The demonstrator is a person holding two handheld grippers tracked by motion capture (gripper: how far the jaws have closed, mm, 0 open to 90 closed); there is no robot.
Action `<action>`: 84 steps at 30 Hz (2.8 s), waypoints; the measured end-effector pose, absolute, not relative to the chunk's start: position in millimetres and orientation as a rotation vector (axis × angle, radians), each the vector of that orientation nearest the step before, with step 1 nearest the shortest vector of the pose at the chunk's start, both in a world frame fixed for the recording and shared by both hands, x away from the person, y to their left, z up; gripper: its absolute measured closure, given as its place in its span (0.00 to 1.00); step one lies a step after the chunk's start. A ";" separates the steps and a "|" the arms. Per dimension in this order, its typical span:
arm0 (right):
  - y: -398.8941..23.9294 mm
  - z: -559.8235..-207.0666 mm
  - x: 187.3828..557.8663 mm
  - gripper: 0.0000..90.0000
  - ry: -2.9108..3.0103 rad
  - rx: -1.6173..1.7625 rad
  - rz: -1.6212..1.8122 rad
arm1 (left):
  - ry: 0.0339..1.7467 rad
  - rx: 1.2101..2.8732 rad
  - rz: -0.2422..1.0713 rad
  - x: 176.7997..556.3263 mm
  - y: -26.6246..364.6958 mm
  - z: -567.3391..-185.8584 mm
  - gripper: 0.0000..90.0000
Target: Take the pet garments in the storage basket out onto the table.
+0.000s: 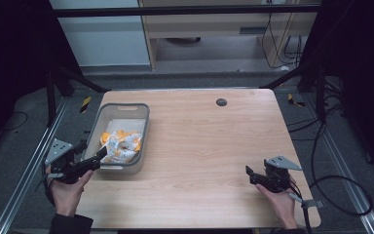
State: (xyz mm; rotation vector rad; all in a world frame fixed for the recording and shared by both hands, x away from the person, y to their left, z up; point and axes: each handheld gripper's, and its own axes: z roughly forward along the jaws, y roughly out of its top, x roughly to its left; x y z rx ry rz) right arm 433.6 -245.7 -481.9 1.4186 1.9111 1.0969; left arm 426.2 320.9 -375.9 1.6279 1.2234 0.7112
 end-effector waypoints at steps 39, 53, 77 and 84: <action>-245.5 -480.4 432.7 0.35 1.916 1.416 1.097 | 1.249 1.796 0.682 484.0 307.4 -374.7 0.24; -247.3 -480.7 432.2 0.35 1.913 1.412 1.088 | 1.274 1.900 0.597 506.1 300.7 -382.5 0.24; -247.3 -480.8 432.1 0.36 1.919 1.409 1.081 | 1.288 2.139 0.508 524.2 299.8 -387.7 0.28; -247.1 -481.0 432.3 0.36 1.925 1.412 1.082 | 1.280 2.194 0.474 529.9 296.8 -390.7 0.32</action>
